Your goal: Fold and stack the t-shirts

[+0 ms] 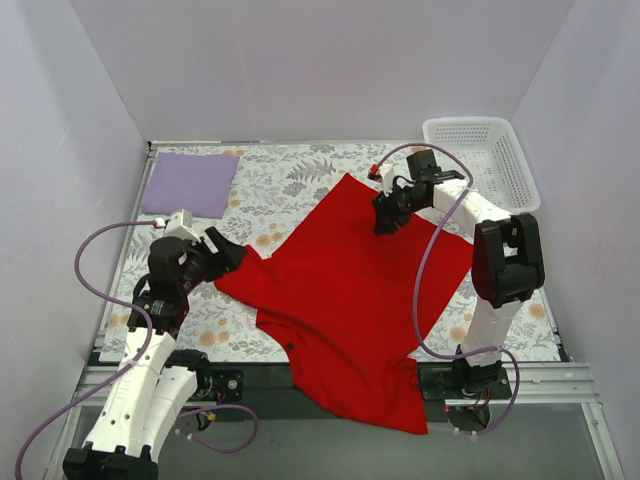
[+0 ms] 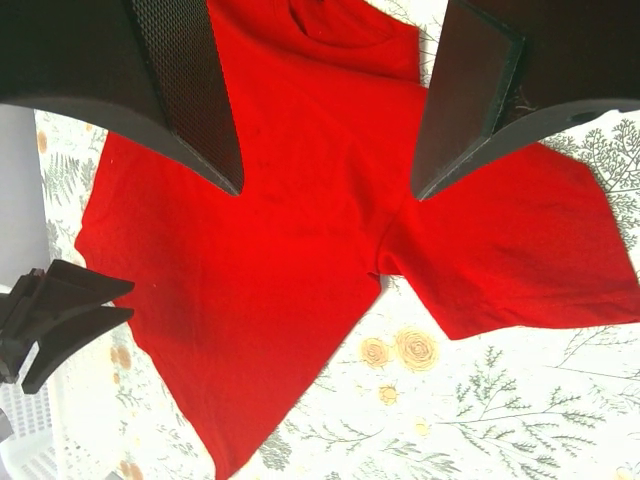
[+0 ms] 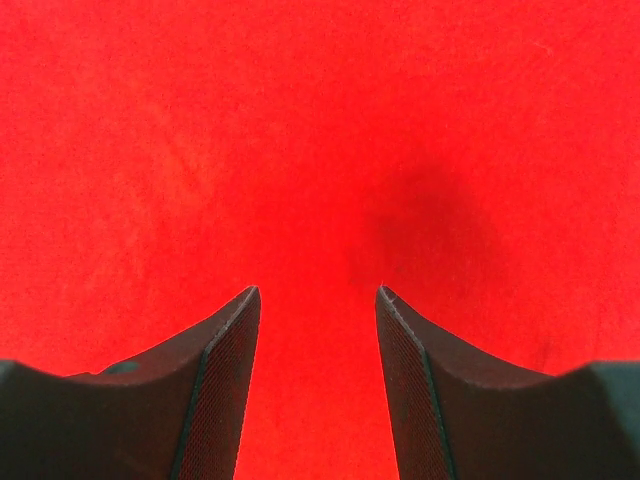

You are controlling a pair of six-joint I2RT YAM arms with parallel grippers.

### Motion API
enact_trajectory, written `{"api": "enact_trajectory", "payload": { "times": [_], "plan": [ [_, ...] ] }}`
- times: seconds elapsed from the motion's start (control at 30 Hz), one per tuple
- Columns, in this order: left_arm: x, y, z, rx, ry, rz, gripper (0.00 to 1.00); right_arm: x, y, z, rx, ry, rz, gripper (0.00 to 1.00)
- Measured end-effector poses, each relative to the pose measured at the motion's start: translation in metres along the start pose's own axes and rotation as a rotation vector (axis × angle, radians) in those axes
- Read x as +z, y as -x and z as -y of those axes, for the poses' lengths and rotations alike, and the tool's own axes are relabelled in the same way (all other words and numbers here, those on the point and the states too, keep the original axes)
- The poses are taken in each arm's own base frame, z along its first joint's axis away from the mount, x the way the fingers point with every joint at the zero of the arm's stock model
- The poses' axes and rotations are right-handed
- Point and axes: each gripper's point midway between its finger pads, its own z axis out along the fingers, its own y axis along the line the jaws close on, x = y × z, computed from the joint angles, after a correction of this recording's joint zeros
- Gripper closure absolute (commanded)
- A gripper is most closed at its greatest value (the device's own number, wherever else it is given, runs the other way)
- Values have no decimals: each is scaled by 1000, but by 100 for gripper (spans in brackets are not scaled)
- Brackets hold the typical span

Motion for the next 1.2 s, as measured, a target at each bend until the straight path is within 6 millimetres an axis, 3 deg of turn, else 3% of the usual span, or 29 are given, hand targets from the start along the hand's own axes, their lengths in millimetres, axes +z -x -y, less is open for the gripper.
{"api": "enact_trajectory", "payload": {
  "times": [0.13, 0.33, 0.53, 0.73, 0.9, 1.2],
  "plan": [
    [4, 0, -7, -18, 40, 0, 33, 6, 2, 2, 8, 27, 8, 43],
    [21, -7, -36, -92, 188, -30, 39, 5, 11, -3, 0, 79, 50, 43],
    [54, -21, -85, -219, 340, -120, 43, 2, 7, -15, -22, 115, 68, 42],
    [63, -17, -137, -311, 433, -151, 44, -14, -6, -45, -88, 169, 100, 42],
    [70, -8, -154, -296, 441, -177, 56, -13, -18, -57, -101, 228, 117, 42],
    [86, -13, -167, -208, 428, -270, 60, -18, -23, -58, -83, 270, 155, 42]
  ]
}}
